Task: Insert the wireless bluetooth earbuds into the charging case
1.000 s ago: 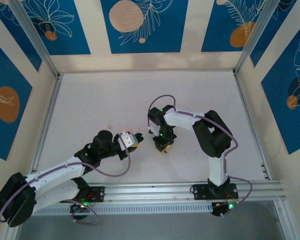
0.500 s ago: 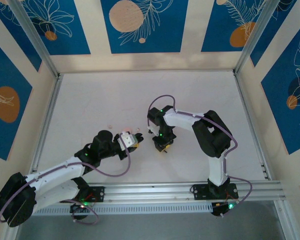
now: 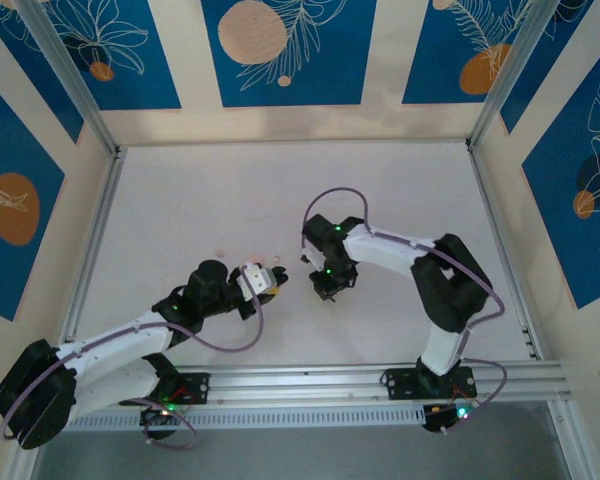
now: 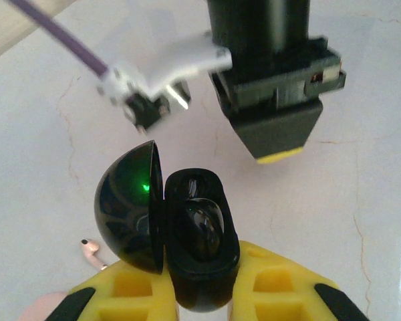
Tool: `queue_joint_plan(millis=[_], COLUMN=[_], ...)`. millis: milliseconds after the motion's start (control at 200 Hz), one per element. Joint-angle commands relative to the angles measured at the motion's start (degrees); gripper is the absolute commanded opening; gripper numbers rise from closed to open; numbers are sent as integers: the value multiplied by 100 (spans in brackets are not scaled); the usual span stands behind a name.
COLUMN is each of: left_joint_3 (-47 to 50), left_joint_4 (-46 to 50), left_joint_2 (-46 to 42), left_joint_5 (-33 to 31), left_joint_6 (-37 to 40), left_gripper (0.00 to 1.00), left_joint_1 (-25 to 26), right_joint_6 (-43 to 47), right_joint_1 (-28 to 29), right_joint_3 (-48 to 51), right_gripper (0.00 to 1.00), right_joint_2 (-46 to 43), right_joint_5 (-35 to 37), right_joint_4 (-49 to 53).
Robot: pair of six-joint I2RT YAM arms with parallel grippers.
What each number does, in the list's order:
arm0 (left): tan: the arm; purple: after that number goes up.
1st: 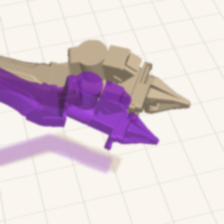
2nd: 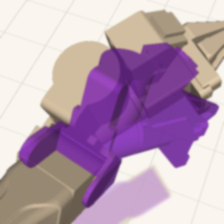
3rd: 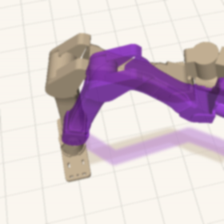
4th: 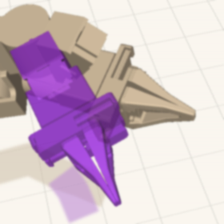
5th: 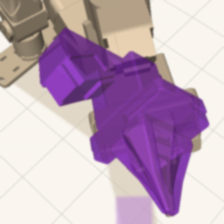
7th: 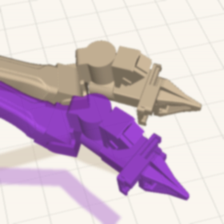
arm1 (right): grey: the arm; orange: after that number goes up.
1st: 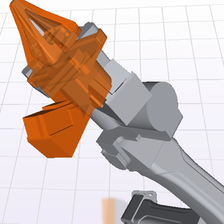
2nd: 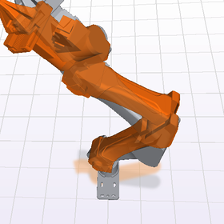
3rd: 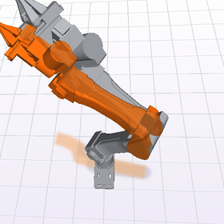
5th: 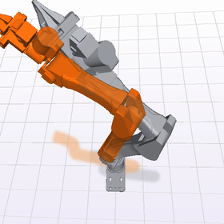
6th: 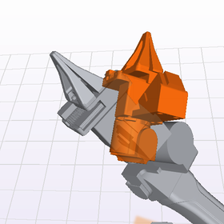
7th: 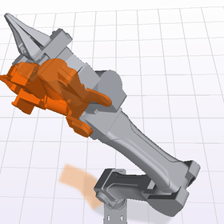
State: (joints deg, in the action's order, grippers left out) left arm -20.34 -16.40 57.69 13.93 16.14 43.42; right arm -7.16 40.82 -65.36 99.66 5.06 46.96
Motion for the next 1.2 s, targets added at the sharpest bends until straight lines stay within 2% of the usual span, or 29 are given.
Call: queue_joint_plan(millis=[0, 220, 395, 550, 715, 1190], left_joint_3=[151, 24, -97, -110, -80, -93], left_joint_4=[-798, -1732, -2151, -2421, -2823, -3347], left_joint_2=[351, 1356, 1730, 1841, 1968, 2111], left_joint_5=[355, 642, 760, 769, 778, 779], left_joint_6=[-328, -575, -716, -846, -989, -1161], left_gripper=[13, 12, 12, 12, 12, 12], left_joint_1=[61, 97, 143, 149, 163, 159], right_joint_6=[-455, -1376, -1719, -2028, -2186, -2241], right_joint_1=[-208, -530, -536, -518, -418, -184], right_joint_3=[417, 1591, 2341, 2800, 2985, 2947], right_gripper=[16, 16, 16, 16, 16, 16], right_joint_2=[-708, -2009, -2870, -3271, -3338, -3129], right_joint_5=[-458, -1320, -1331, -1420, -1393, -1343], right_joint_4=[-1068, -3214, -4431, -5223, -5648, -5884])
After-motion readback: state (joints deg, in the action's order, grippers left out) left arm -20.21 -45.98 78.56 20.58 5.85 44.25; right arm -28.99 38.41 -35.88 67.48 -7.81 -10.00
